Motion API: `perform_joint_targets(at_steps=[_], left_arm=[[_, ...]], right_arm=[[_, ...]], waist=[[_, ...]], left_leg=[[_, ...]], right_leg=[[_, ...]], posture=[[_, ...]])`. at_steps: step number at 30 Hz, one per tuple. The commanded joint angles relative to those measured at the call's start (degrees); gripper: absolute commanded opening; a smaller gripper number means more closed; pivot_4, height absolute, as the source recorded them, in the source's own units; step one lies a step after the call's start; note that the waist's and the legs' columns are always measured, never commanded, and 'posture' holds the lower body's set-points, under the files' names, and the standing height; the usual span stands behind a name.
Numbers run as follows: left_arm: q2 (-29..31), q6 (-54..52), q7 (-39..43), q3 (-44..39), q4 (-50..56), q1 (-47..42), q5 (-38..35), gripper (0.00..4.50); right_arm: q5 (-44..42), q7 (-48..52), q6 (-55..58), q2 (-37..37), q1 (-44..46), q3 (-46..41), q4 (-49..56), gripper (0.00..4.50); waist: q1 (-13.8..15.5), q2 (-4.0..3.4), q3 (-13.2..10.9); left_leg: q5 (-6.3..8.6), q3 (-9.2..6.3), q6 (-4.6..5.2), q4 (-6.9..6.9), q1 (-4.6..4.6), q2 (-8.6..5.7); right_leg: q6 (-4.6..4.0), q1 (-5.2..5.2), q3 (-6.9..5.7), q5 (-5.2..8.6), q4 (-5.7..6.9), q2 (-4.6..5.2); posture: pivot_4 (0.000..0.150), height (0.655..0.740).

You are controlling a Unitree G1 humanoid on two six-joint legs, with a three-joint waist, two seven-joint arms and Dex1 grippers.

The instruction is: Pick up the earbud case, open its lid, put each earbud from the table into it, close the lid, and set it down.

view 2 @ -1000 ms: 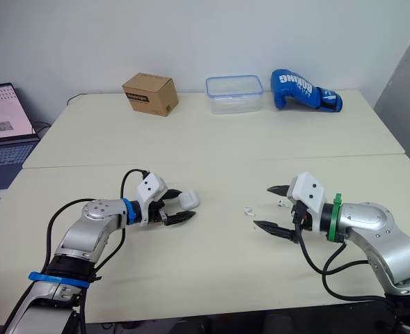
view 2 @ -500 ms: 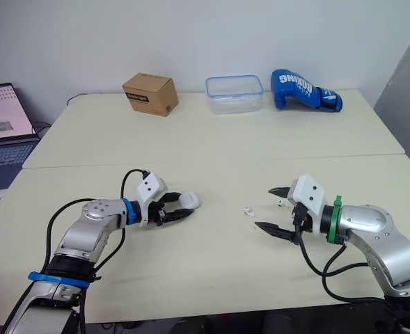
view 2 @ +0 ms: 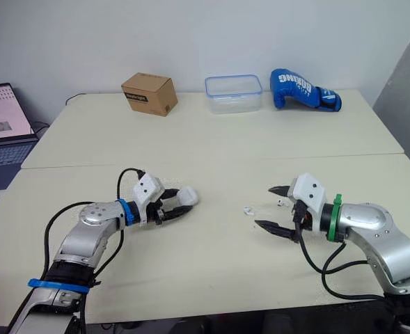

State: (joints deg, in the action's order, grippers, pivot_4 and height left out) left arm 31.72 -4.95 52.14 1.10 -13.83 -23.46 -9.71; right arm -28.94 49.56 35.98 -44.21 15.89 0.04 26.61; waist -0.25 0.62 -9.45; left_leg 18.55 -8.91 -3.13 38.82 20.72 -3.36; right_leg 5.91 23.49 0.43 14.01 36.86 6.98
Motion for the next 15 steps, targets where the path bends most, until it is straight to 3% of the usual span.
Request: perform_joint_targets(at_steps=[1, 9, 15], left_arm=[[0.3, 7.3, -2.2, -2.3, 4.3, 0.7, 0.5, 2.72], [2.0, 12.6, 0.0, -0.6, 12.9, 0.2, 0.9, 2.72], [2.8, 15.3, 2.8, 2.9, 16.6, -3.3, 1.9, 2.72]], right_arm=[[-4.9, -0.3, 4.8, 0.0, 3.0, -3.2, 0.1, 4.5], [-18.3, -3.3, 26.2, -0.3, 14.3, -5.4, -3.3, 4.5], [-27.5, -8.1, 38.8, 4.1, 22.1, -7.6, -7.1, 4.5]], waist=[[0.0, 0.0, 0.0], [0.0, 0.01, 0.0], [0.0, 0.01, 0.0]], left_leg=[[0.0, 0.0, 0.0, 0.0, 0.01, -0.01], [0.0, 0.01, 0.0, 0.0, 0.06, -0.02], [0.0, 0.0, 0.01, 0.0, 0.09, -0.02]], right_leg=[[0.0, 0.0, 0.0, 0.0, -0.01, 0.01], [-0.01, 0.04, 0.01, -0.01, -0.01, 0.02], [-0.01, 0.05, -0.02, -0.01, -0.03, 0.01]], posture=[[0.15, 0.7307], [0.15, 0.7307], [0.15, 0.7307]])
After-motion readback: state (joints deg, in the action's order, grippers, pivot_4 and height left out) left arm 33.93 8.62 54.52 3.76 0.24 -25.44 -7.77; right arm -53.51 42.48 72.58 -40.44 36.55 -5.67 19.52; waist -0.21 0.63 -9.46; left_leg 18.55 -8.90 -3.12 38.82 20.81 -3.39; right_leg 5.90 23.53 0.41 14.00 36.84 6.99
